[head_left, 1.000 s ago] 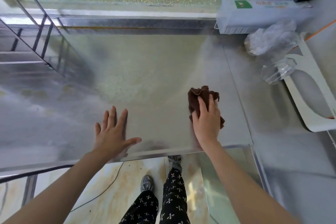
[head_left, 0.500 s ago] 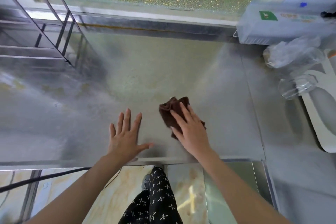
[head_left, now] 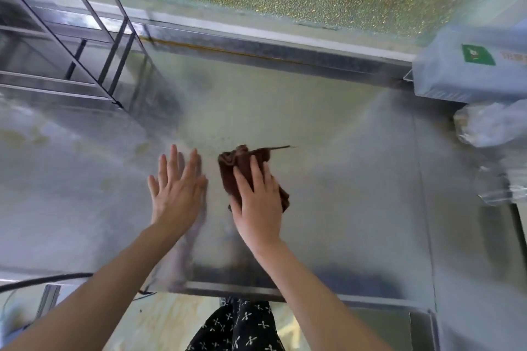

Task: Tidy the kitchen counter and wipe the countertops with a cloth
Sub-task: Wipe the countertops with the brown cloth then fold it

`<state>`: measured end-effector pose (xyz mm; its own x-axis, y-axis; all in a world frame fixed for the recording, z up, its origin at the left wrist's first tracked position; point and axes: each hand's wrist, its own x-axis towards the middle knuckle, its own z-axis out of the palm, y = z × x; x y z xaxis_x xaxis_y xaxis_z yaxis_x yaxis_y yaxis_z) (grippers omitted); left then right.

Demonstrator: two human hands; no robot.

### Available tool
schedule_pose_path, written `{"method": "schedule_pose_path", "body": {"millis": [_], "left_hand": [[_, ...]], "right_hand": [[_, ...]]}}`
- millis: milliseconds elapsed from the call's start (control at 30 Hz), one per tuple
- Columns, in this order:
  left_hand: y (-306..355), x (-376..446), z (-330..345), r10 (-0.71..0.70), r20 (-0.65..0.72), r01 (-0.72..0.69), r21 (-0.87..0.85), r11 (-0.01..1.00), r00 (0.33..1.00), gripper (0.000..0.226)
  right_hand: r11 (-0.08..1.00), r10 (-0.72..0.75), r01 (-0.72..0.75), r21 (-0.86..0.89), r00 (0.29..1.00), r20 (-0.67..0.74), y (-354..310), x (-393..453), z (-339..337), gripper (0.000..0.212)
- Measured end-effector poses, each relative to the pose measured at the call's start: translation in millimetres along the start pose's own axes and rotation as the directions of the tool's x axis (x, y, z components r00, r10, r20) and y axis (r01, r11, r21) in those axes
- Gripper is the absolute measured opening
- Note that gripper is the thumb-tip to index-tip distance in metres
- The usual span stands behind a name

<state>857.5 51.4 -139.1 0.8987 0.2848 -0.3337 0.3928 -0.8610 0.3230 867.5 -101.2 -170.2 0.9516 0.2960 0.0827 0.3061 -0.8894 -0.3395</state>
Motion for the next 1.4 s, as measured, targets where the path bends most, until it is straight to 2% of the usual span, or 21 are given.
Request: {"method": "schedule_pose_path", "body": {"millis": [100,167,233,300,400,467,533,600,667,767,900,967,1033,1133,1233,1267,1300,1367,1400], "left_hand": [[-6,11,-4,-0.026,0.034,0.026,0.005,1.0,0.999,0.056],[-7,18,-8,-0.015,0.066,0.013,0.034,0.999,0.998,0.058],[-6,23,-10,-0.011,0.108,0.002,0.085,0.996,0.994,0.06],[-6,26,-9,-0.019,0.137,0.0,0.137,0.991,0.99,0.06],[-6,27,-9,-0.029,0.172,0.005,0.139,0.99,0.985,0.062],[-6,27,-10,-0.036,0.19,0.008,0.146,0.989,0.981,0.062],[-7,28,-10,-0.035,0.194,0.007,0.143,0.99,0.98,0.06],[-10,28,-7,-0.017,0.182,-0.011,0.153,0.988,0.983,0.06],[-15,28,-4,0.016,0.146,-0.04,0.161,0.986,0.989,0.065],[-23,27,1,0.039,0.096,-0.057,0.183,0.981,0.995,0.068],[-25,28,-5,0.06,0.107,-0.084,0.23,0.969,0.992,0.067],[-26,28,-6,0.053,0.107,-0.079,0.256,0.963,0.993,0.067],[-25,29,-6,0.05,0.109,-0.078,0.271,0.959,0.993,0.066],[-25,27,-4,0.068,0.08,-0.087,0.26,0.962,0.994,0.065],[-25,28,-3,0.081,0.077,-0.098,0.256,0.962,0.994,0.065],[-25,28,-3,0.076,0.069,-0.092,0.262,0.961,0.995,0.065],[-25,28,-2,0.068,0.067,-0.083,0.269,0.959,0.995,0.066],[-26,28,-2,0.059,0.078,-0.078,0.263,0.962,0.995,0.066],[-26,28,-2,0.061,0.08,-0.08,0.257,0.963,0.995,0.066]], "right_hand": [[0.983,-0.179,0.177,0.038,0.981,0.073,15,12,-3,0.052],[0.974,-0.225,0.222,0.036,0.971,0.082,40,33,-10,0.049],[0.978,-0.21,0.21,0.011,0.977,0.041,70,62,-18,0.045],[0.99,-0.138,0.137,-0.022,0.99,-0.019,99,95,-26,0.045],[0.996,0.075,-0.079,-0.031,0.992,-0.097,118,135,-26,0.042],[0.968,0.246,-0.25,-0.009,0.958,-0.146,103,151,-18,0.041],[0.948,0.316,-0.319,0.004,0.937,-0.152,75,157,-8,0.042],[0.981,0.195,-0.196,0.007,0.972,-0.133,43,154,2,0.044],[1.0,-0.015,0.015,0.006,0.997,-0.071,13,139,13,0.048],[0.973,-0.228,0.227,0.033,0.973,0.042,-12,116,18,0.054],[0.911,-0.411,0.408,0.055,0.909,0.067,18,138,7,0.046],[0.913,-0.408,0.407,0.035,0.912,0.048,47,166,1,0.045],[0.949,-0.316,0.315,0.016,0.949,0.009,71,194,-5,0.043],[0.998,-0.07,0.07,-0.003,0.996,-0.046,72,217,-3,0.041],[0.984,0.179,-0.177,0.028,0.978,-0.104,29,219,9,0.042],[0.984,0.175,-0.171,0.046,0.98,-0.09,13,216,14,0.043],[0.993,0.107,-0.104,0.057,0.992,-0.065,-2,212,19,0.045],[0.989,-0.131,0.13,0.072,0.991,0.006,-25,201,27,0.047],[0.966,-0.252,0.247,0.082,0.966,0.052,-31,196,30,0.048]]}}
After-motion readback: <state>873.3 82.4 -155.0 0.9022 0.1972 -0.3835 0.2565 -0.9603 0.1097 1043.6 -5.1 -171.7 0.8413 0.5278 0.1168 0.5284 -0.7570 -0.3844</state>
